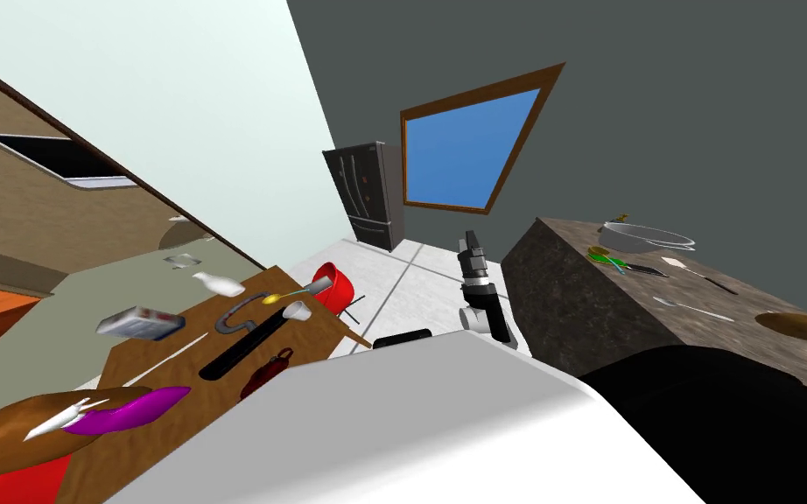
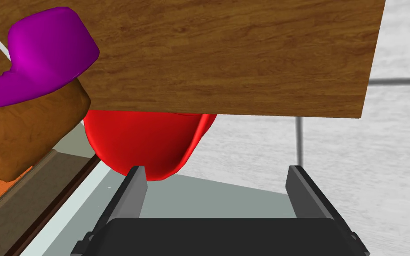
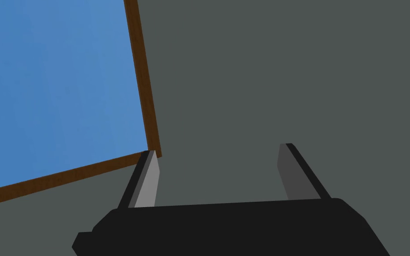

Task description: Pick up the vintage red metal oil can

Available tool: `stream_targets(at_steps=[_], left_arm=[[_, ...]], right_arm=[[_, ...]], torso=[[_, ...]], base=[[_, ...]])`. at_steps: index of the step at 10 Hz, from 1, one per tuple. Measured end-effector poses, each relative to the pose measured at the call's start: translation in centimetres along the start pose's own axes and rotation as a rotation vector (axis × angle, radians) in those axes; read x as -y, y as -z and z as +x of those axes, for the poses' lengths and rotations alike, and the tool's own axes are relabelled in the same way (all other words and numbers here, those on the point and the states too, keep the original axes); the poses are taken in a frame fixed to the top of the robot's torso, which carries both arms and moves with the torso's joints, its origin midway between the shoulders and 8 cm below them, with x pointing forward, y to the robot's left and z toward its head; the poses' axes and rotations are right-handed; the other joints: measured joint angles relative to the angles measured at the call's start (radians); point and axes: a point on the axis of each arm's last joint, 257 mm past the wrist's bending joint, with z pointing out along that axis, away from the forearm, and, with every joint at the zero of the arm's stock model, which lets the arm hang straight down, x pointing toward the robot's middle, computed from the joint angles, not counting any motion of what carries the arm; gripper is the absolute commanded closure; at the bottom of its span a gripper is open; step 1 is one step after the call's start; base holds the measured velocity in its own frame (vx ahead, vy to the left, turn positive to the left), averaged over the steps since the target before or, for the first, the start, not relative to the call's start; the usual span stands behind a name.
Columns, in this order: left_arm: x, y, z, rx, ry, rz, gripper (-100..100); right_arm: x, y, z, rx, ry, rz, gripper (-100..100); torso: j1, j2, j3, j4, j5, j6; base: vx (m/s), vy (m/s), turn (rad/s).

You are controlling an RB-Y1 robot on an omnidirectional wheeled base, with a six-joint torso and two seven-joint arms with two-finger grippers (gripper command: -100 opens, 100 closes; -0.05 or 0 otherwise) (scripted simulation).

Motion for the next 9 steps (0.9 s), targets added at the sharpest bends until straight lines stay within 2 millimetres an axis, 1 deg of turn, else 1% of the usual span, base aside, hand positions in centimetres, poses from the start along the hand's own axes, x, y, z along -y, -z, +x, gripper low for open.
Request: stream_targets(at_steps=[1,3,4,5,6,7,8,9], left_arm=[[-1.5,-0.2,0.1,-0.02,0.032,-0.025,-100],[-3.7,-0.3,0.7,-0.056,0.079,-0.063,-100],[-4.4,-0.4,1.0,-0.072,0.097,-0.079,-100],[-4.7,-0.5,1.1,-0.077,0.104,-0.086,-100],[-6.0,-0.9,1.4,-0.099,0.134,-0.103,-100],[-7.5,-1.2,2.5,-0.133,0.166,-0.134,-100],[-10.4,-1.8,4.2,-0.177,0.213,-0.172,-100],[-12.4,-2.1,6.5,-0.222,0.241,-0.205,-100]], right_arm=[[0.0,0.0,0.0,0.0,0.0,0.0,0],[0.0,0.0,0.0,0.0,0.0,0.0,0],[0.0,0.0,0.0,0.0,0.0,0.0,0],[0.0,0.0,0.0,0.0,0.0,0.0,0],[0.0,0.0,0.0,0.0,0.0,0.0,0],[0.0,0.0,0.0,0.0,0.0,0.0,0],[0.0,0.0,0.0,0.0,0.0,0.0,0],[0.0,0.0,0.0,0.0,0.0,0.0,0]], torso=[[0.0,-0.001,0.0,0.0,0.0,0.001],[0.001,-0.001,0.0,0.0,0.0,0.001],[0.001,-0.001,0.0,0.0,0.0,0.0],[0.0,0.001,0.0,0.0,0.0,0.0],[0.001,0.0,0.0,0.0,0.0,0.001],[0.003,-0.002,-0.001,0.0,0.001,0.001],[0.005,-0.004,-0.002,-0.001,0.002,0.001],[0.007,-0.005,-0.003,-0.001,0.002,0.001]], base=[[0.039,0.013,-0.11],[0.049,0.019,-0.154],[0.019,0.014,0.001],[0.031,0.02,-0.203],[0.082,0.055,-0.276],[0.101,0.093,-0.325],[0.107,0.118,-0.271],[0.072,0.097,-0.061]])
